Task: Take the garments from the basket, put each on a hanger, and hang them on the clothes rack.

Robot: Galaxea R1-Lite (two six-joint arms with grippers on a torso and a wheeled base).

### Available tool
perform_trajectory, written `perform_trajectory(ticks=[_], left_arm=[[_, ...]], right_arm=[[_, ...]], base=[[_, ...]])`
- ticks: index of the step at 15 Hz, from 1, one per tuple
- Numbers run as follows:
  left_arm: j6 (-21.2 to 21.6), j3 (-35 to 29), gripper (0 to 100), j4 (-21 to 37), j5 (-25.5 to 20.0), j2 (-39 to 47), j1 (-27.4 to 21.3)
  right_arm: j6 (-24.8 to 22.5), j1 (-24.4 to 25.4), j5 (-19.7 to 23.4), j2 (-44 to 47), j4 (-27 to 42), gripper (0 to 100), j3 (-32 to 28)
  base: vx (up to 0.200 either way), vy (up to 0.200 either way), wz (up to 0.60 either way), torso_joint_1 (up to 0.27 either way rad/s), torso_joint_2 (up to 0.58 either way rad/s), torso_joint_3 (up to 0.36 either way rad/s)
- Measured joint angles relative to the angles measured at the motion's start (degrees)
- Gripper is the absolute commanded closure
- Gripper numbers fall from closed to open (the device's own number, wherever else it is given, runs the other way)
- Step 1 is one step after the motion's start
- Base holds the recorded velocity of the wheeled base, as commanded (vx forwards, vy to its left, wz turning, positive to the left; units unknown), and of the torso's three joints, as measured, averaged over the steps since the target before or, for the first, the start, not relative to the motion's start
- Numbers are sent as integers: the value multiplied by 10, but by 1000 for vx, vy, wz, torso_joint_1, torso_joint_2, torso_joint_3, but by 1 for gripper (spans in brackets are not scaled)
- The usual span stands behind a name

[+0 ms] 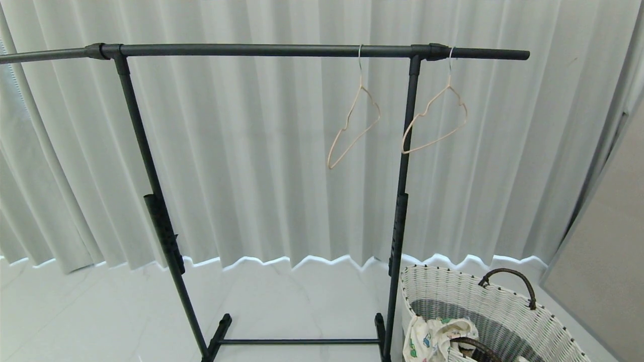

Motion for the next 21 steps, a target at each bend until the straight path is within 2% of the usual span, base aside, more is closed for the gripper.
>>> perform_trajectory(ticks=[2,4,8,10,15,19,21], left_arm=[[1,0,0,0,0,0,0],[1,0,0,0,0,0,0],[0,0,0,0,0,0,0],[0,0,0,0,0,0,0],[1,0,0,0,0,0,1],[3,0,0,1,0,0,1],[3,1,0,1,0,0,1]], right_arm=[[-9,14,6,67,6,0,-39],[-38,17,2,175,13,0,-62],[-145,-4,-17,440,13,0,-80],[-188,-13,-22,557,-14,0,-73],[-222,-26,-28,821,-200,0,-8],[-226,-29,-28,986,-366,0,25],[-227,-30,-28,1051,-426,0,31]], base=[[0,0,0,0,0,0],[0,0,0,0,0,0],[0,0,0,0,0,0],[0,0,0,0,0,0],[0,0,0,0,0,0],[0,0,0,0,0,0],[0,0,0,0,0,0]])
